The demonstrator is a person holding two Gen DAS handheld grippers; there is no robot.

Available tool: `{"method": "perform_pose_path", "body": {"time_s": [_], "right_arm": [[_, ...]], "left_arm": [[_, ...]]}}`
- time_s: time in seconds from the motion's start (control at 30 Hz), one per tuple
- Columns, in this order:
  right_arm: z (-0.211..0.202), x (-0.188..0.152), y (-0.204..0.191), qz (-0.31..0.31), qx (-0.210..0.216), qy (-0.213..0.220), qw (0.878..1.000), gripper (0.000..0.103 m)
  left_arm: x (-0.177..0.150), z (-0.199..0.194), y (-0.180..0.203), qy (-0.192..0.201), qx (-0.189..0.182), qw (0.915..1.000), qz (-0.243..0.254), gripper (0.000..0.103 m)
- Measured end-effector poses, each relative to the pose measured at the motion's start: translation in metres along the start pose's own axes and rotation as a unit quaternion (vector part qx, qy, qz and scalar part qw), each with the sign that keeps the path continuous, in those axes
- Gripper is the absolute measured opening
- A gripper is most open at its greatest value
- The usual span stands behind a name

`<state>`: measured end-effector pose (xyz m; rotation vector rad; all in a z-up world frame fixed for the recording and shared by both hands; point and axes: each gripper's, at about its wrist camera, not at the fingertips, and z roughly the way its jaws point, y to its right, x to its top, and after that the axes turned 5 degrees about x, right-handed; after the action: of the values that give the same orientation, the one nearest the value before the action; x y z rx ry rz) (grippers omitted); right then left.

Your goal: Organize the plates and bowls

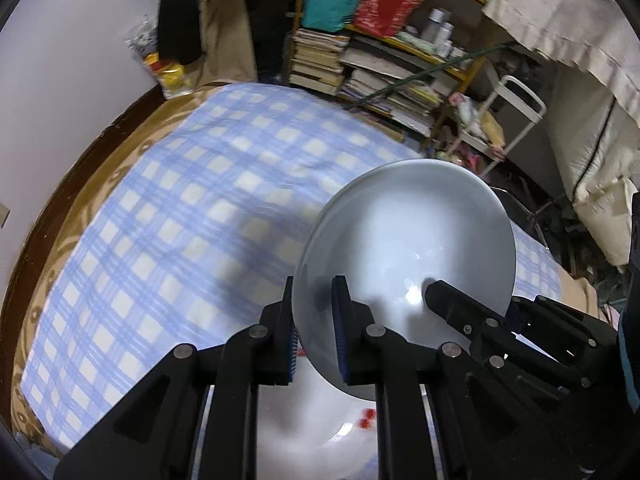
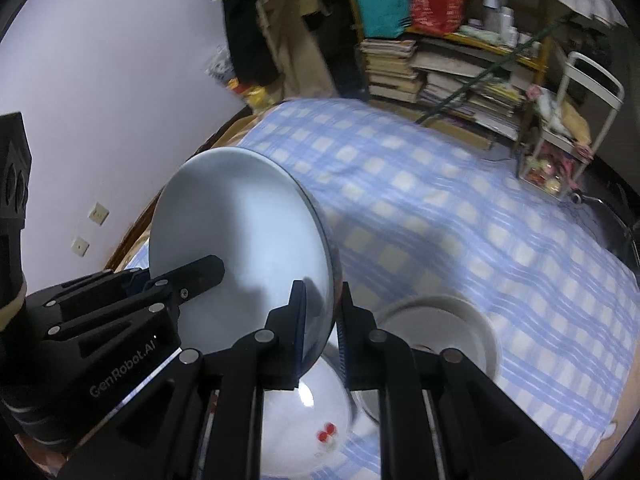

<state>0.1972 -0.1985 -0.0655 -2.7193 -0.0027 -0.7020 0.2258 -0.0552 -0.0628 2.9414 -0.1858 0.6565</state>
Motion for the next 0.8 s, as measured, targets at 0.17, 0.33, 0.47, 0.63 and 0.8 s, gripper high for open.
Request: {"method": "perform_pose_path", "body": {"time_s": [0.17,0.33,0.47,0.63,0.8], "right_arm": [[-0.034,-0.017,0.037,0.024,-0.013,0.018,0.999,0.015],[-0.053,-0.035,0.068,0.043,-0.029,0.029,0.998,0.016],[-0.060,-0.049,0.095,0.068,-0.027,0.034,0.997,0.016],[-0.061,-0.063,0.120,0.092,-0.027,0.037,0.995,0.015],[-0.052,-0.076,0.140,0.115,-0.013,0.035,0.993,0.016]], "left_arm": [[-0.010,-0.006,0.045,-0.002,-0.022,0.9996,0.020,0.015],[-0.021,-0.006,0.088,-0.003,-0.029,0.9986,0.045,0.015],[-0.029,-0.003,0.117,-0.001,-0.025,0.9973,0.069,0.015],[-0.038,0.010,0.139,-0.008,-0.028,0.9961,0.083,0.015],[-0.045,0.025,0.148,-0.023,-0.022,0.9955,0.090,0.015]]}}
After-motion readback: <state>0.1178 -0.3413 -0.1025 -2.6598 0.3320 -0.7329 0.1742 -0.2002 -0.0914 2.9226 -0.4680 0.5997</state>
